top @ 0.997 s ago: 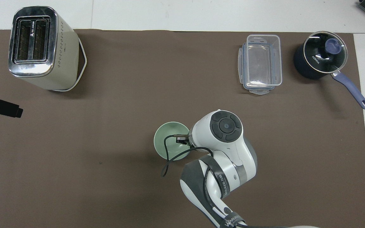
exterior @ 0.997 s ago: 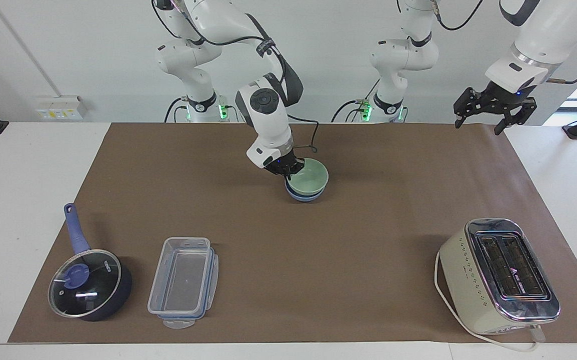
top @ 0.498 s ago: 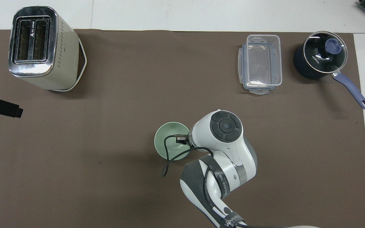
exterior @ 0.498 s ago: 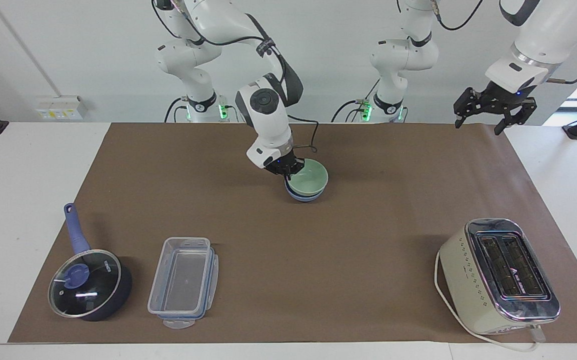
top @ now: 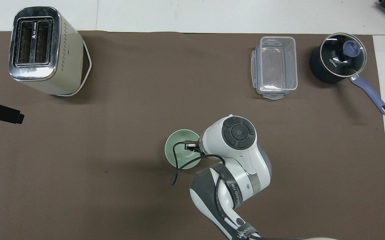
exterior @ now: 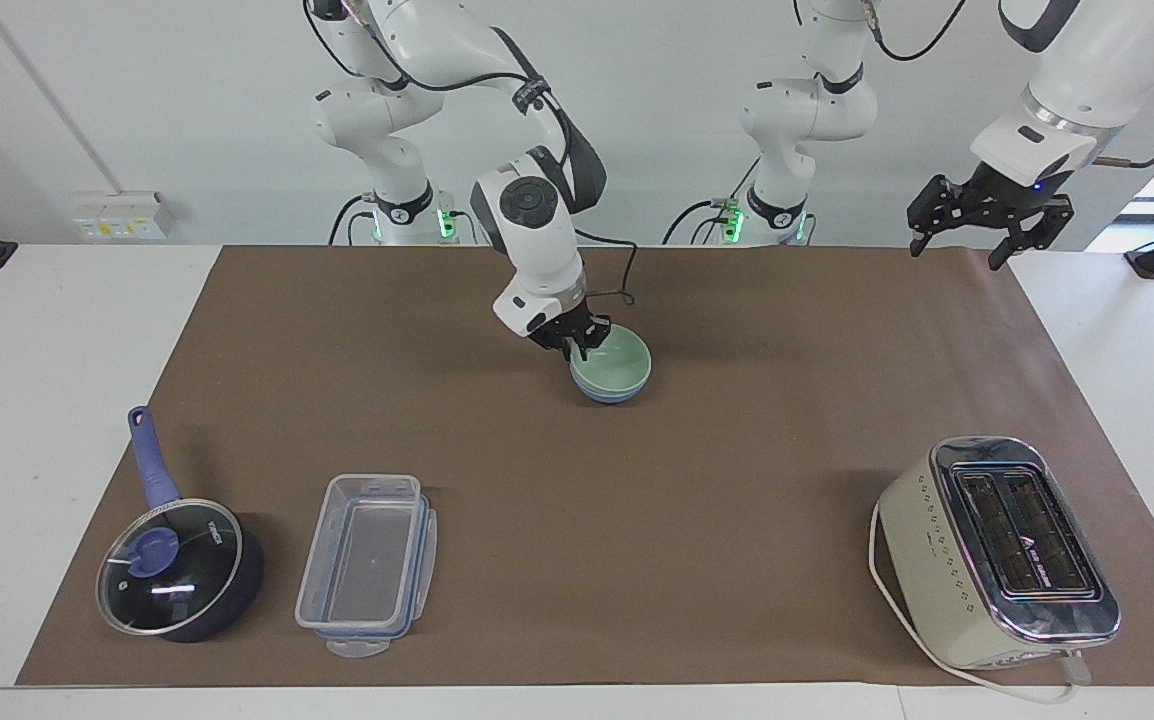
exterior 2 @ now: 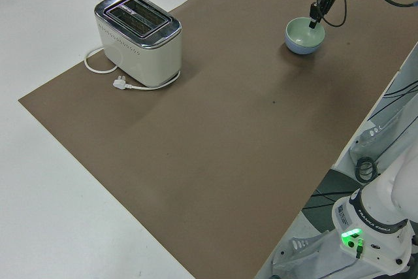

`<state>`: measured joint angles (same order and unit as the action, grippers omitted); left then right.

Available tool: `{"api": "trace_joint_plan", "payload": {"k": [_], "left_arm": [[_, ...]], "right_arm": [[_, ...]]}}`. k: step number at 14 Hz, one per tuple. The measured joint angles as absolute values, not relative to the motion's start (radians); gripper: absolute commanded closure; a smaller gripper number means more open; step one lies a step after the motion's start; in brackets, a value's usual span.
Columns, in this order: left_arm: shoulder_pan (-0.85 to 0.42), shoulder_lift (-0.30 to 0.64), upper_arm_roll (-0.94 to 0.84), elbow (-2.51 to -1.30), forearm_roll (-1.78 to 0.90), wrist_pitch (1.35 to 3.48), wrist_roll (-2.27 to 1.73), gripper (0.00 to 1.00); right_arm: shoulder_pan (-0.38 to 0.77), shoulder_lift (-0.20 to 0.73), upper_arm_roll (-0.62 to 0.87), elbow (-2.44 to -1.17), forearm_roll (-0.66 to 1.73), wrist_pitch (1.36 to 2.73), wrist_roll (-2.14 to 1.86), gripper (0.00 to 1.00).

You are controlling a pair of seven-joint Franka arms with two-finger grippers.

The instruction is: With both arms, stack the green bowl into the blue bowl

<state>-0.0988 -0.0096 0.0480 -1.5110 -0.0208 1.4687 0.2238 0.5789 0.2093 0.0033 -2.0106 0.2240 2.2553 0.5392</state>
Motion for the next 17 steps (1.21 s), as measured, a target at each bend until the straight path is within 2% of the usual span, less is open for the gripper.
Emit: {"api": "trace_joint_plan", "payload": {"k": [3, 8, 13, 17], "left_arm": [[-0.099, -0.01, 0.048, -1.511, -0.021, 1.469, 0.224, 0.0], [-0.099, -0.01, 0.048, -1.511, -0.021, 1.469, 0.224, 0.0], [-0.099, -0.01, 0.048, -1.511, -0.021, 1.469, 0.224, 0.0], [-0.099, -0.01, 0.048, -1.511, -0.021, 1.469, 0.224, 0.0]], "right_arm": [[0.555, 0.197, -0.006, -1.984, 0.218, 2.258, 0.538, 0.0], [0.421, 0.12, -0.012, -1.941, 0.076, 2.239, 0.516, 0.0], [0.323, 0.055, -0.016, -1.82, 0.026, 2.005, 0.473, 0.0], [0.25, -0.038, -0.019, -1.772, 0.013, 1.873, 0.469, 0.0]]}}
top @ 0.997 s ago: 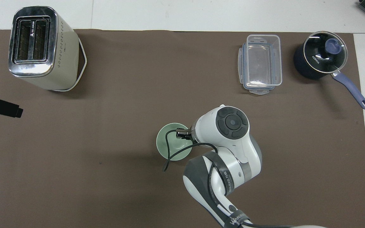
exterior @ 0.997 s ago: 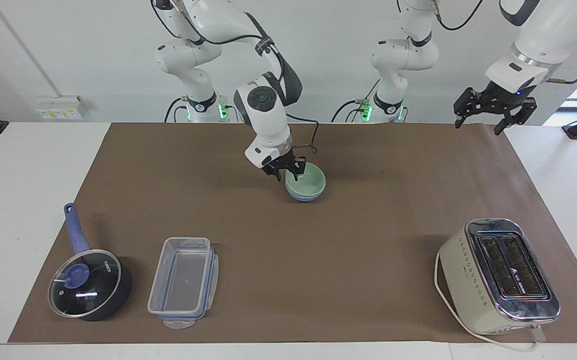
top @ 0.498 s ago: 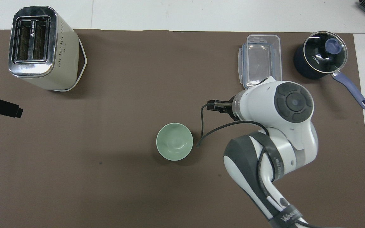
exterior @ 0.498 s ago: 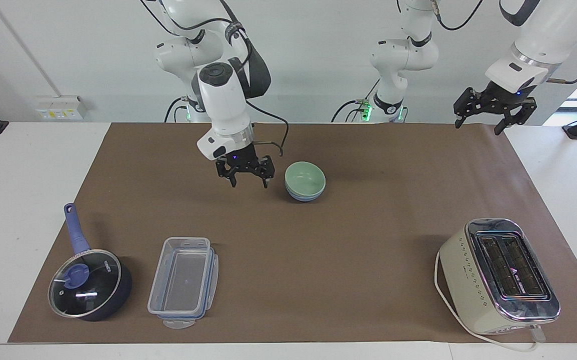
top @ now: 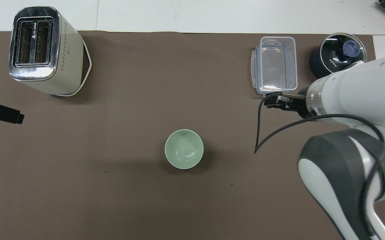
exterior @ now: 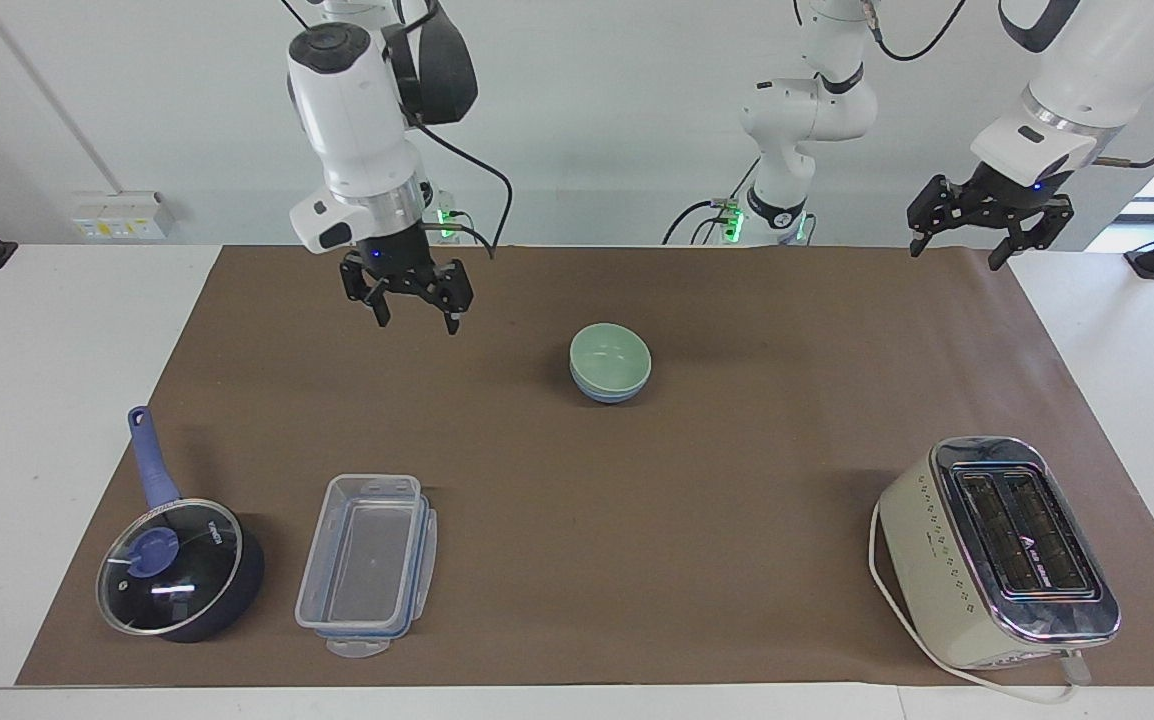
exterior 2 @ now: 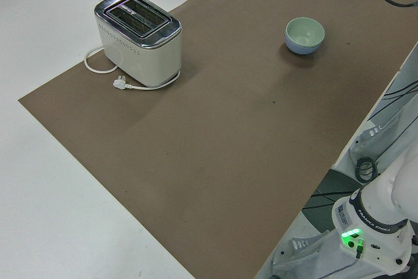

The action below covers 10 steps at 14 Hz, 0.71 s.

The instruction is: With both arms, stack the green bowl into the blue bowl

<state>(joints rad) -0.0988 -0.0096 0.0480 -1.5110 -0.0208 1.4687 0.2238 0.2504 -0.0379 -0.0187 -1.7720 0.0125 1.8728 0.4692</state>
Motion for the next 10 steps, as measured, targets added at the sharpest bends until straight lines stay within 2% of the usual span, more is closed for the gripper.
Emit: {"api": "trace_joint_plan", "payload": {"k": [3, 10], "left_arm": [[-0.099, -0.01, 0.048, -1.511, -0.021, 1.469, 0.224, 0.0], [-0.099, -0.01, 0.048, -1.512, -0.021, 1.469, 0.223, 0.0]], "right_arm": [[0.194, -0.099, -0.019, -1.739, 0.011, 1.768, 0.393, 0.0], [0.017, -0.108, -0.024, -1.581, 0.011, 1.538, 0.205, 0.0]]}}
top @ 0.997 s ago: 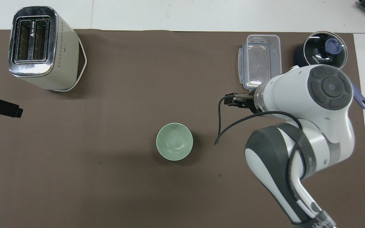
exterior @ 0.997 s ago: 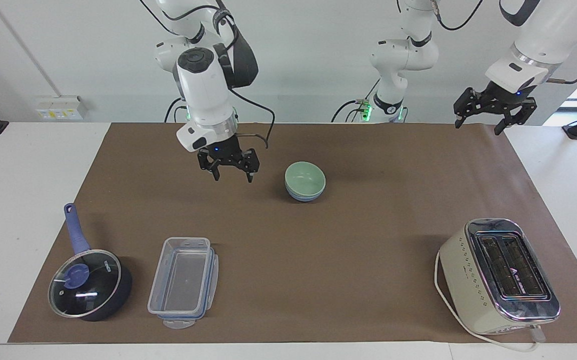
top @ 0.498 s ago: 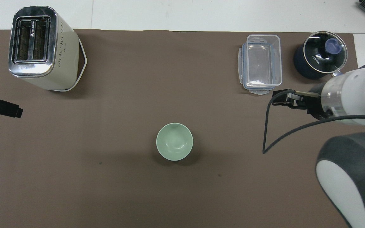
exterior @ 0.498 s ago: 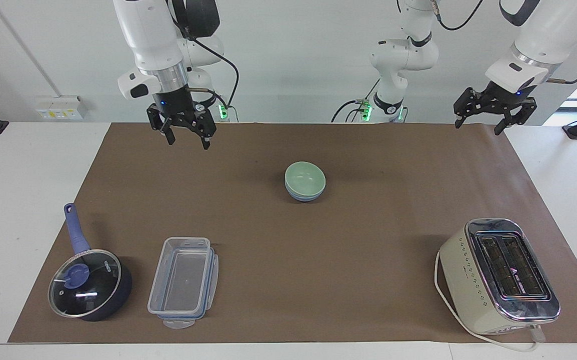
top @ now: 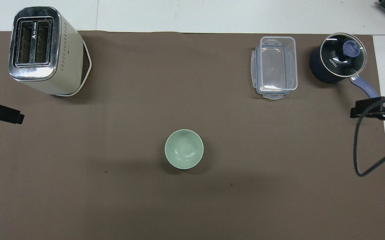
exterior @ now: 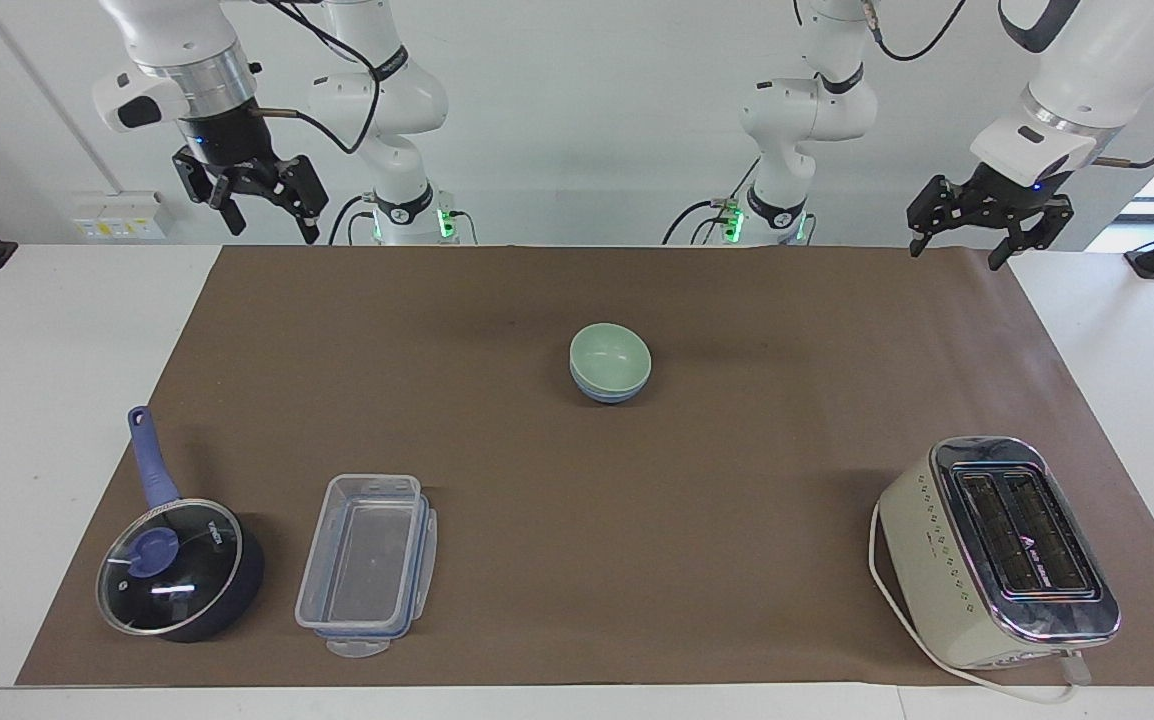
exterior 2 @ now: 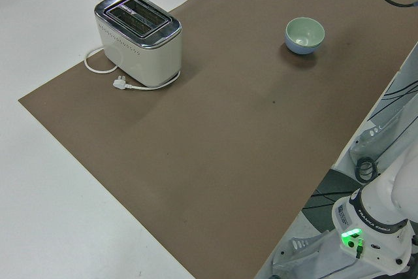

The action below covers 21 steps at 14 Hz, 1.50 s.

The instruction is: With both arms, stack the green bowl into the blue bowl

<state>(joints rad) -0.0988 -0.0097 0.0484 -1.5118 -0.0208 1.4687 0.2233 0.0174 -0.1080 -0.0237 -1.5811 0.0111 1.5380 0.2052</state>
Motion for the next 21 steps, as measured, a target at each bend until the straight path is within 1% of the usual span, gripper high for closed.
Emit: {"api": "trace_joint_plan", "payload": {"k": [2, 5, 21], "left_arm": [[-0.099, -0.01, 0.049, -1.512, -0.021, 1.469, 0.223, 0.0], [-0.099, -0.01, 0.049, -1.512, -0.021, 1.469, 0.223, 0.0], [-0.094, -0.01, 0.052, -1.513, -0.021, 1.469, 0.223, 0.0]], "right_arm": [[-0.008, -0.111, -0.024, -1.568, 0.011, 1.526, 0.183, 0.0], [-0.02, -0.11, -0.024, -1.588, 0.011, 1.521, 0.182, 0.0], [-0.017, -0.109, -0.017, -1.605, 0.011, 1.522, 0.16, 0.0]]}}
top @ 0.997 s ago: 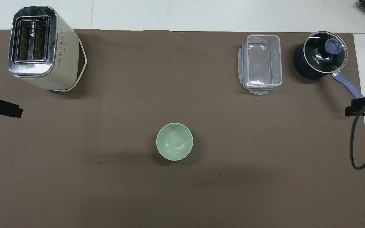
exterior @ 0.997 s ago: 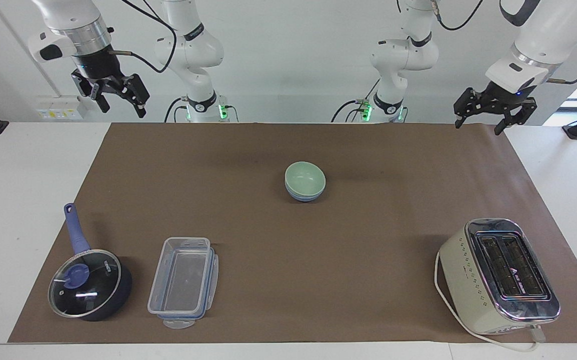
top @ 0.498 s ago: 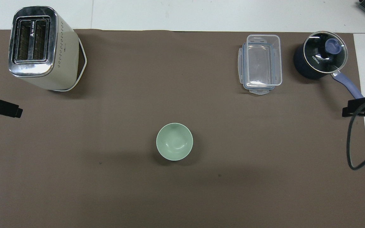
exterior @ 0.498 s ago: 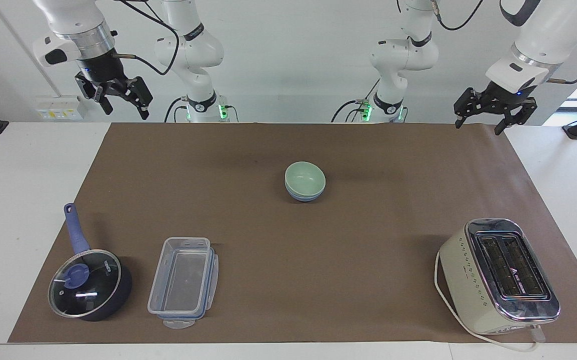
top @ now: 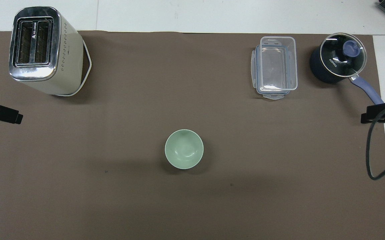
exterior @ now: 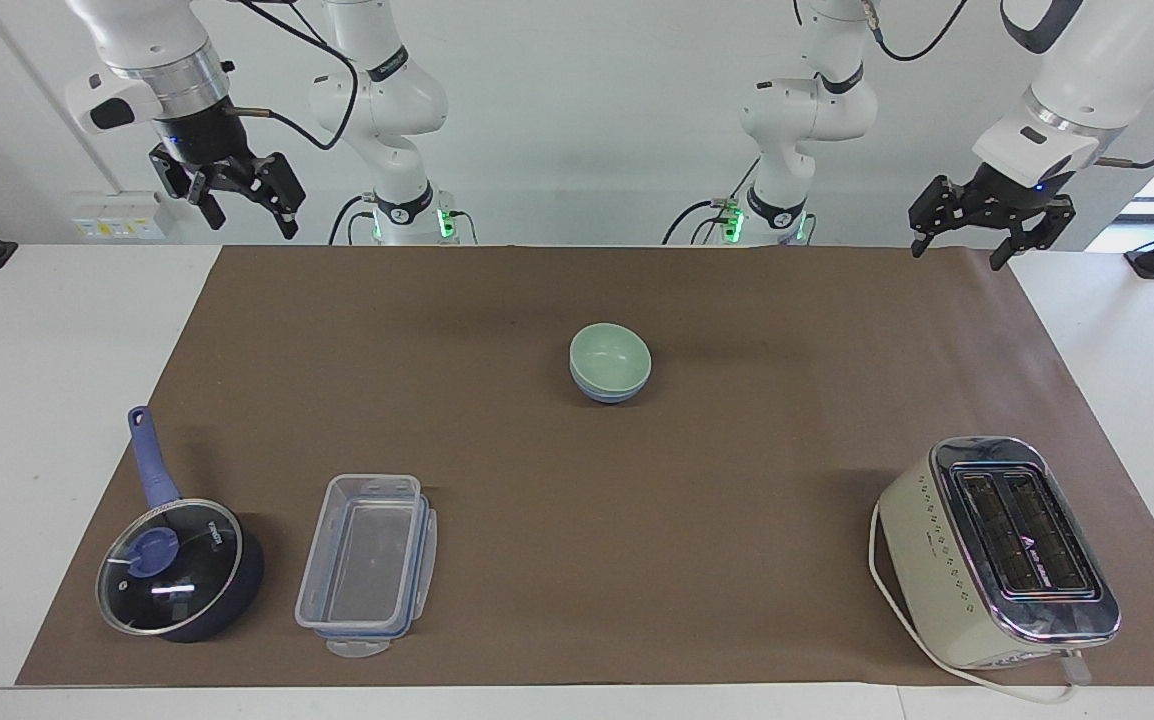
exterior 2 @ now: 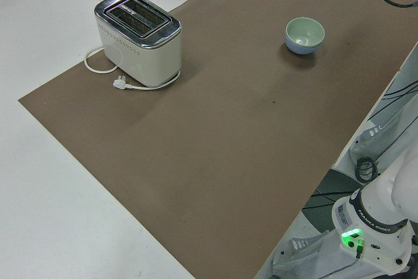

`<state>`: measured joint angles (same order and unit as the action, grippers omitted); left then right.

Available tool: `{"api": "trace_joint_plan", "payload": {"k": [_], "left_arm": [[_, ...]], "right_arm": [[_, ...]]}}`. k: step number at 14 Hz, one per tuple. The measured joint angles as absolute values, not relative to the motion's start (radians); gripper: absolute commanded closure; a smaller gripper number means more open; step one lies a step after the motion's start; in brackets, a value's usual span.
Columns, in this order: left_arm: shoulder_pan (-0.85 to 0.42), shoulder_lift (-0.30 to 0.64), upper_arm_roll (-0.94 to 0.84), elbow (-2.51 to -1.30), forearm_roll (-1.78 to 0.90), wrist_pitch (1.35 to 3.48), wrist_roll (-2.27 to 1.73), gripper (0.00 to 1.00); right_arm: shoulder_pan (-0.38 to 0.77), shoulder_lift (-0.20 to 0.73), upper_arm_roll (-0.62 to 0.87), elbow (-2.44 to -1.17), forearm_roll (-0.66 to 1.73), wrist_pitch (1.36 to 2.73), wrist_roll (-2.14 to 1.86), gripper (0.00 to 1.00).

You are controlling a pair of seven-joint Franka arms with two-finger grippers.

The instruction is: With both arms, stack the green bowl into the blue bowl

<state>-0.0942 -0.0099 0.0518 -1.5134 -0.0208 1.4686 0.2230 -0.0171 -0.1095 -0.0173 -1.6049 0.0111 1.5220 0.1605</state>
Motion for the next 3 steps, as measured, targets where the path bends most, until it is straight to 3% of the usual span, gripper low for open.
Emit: {"api": "trace_joint_plan", "payload": {"k": [3], "left_arm": [[-0.091, -0.01, 0.052, -1.513, -0.021, 1.469, 0.223, 0.0]], "right_arm": [[0.026, -0.109, -0.065, -1.606, 0.011, 1.522, 0.159, 0.0]]}}
